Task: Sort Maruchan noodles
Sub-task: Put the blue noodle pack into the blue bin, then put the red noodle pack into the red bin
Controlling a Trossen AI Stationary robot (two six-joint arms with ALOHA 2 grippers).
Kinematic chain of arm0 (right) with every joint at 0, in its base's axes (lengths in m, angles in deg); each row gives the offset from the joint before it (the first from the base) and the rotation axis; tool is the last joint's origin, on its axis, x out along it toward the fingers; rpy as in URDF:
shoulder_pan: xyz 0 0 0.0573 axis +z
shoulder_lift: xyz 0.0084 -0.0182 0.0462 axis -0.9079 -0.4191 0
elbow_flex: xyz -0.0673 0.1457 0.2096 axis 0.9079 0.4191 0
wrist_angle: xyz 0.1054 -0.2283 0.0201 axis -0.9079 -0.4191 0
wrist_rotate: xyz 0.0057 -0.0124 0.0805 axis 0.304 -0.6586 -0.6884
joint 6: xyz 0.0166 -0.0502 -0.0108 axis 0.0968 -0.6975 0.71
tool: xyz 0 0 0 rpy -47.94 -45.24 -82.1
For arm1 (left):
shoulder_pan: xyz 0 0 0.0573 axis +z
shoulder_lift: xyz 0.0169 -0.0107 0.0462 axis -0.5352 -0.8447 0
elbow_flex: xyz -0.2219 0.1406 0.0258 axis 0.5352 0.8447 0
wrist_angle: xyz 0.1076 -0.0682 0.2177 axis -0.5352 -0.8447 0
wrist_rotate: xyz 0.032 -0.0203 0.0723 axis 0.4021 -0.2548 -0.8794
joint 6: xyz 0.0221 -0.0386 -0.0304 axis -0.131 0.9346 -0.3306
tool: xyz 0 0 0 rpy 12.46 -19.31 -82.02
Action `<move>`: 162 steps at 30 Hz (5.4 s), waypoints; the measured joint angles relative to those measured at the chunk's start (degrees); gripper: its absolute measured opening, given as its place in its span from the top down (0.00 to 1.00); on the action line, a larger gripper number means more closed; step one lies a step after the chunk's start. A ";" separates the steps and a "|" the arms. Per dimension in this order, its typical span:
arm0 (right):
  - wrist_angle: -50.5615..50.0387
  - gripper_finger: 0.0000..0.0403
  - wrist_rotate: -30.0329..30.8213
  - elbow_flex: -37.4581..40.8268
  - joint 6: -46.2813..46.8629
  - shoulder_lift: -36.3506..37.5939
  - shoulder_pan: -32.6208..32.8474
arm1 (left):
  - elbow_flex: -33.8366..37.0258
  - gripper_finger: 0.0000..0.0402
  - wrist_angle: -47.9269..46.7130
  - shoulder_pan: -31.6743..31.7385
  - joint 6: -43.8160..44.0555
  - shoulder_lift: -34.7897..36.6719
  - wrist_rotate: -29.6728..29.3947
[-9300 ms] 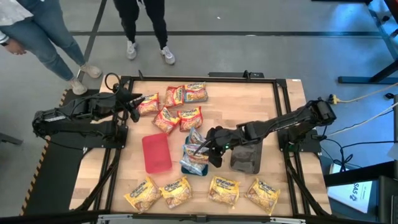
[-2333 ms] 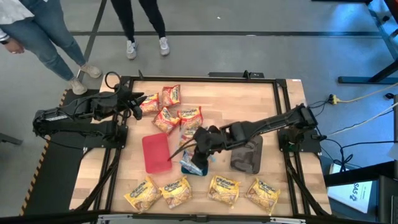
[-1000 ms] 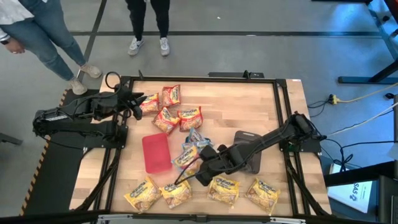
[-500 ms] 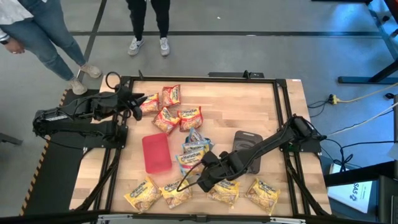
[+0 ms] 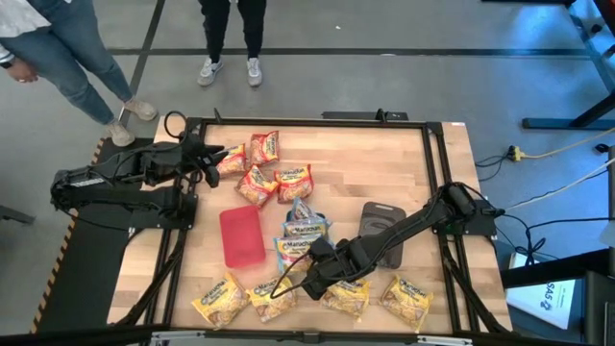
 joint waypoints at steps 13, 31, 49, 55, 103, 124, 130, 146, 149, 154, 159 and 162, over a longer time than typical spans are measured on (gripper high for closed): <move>-1.22 0.64 -4.79 -0.01 -0.07 0.00 -0.02 | 0.00 0.75 -0.02 0.00 0.05 -0.02 0.02; -35.25 0.53 -19.97 -9.15 -14.35 3.72 -2.37 | 0.00 0.75 -2.16 0.02 0.06 -0.02 0.02; -46.15 0.59 46.61 -31.20 -30.75 17.53 -8.13 | 0.00 0.75 -3.83 0.02 0.45 -0.02 -0.17; -46.21 0.59 68.96 -30.70 -32.23 22.27 -14.25 | 0.00 0.75 -3.91 0.02 0.45 0.00 -0.21; 23.67 0.59 16.43 50.43 -40.66 58.05 -43.93 | 7.24 0.75 8.03 34.11 4.50 -18.04 6.86; 23.63 0.59 11.75 50.43 -42.54 58.01 -43.93 | 5.31 0.68 2.62 49.96 6.11 -30.49 24.35; 23.63 0.59 10.75 50.43 -42.62 58.01 -43.93 | 5.31 0.63 1.11 51.01 10.76 -36.68 29.50; 23.63 0.59 6.79 50.43 -45.05 57.99 -43.91 | 5.32 0.63 -9.86 52.95 15.18 -38.98 27.65; 23.63 0.59 6.31 50.43 -45.12 57.99 -43.91 | 5.33 0.63 -13.09 54.22 15.18 -37.74 26.75; 23.63 0.59 6.31 50.43 -45.12 57.99 -43.93 | 5.34 0.63 -13.09 55.96 15.03 -36.84 29.18; 23.61 0.59 5.88 50.43 -45.14 57.99 -43.92 | 7.82 0.63 -11.04 57.49 14.97 -36.87 33.09; 23.61 0.59 4.45 50.43 -45.16 57.99 -43.91 | 10.19 0.63 -7.57 58.68 14.41 -36.87 36.65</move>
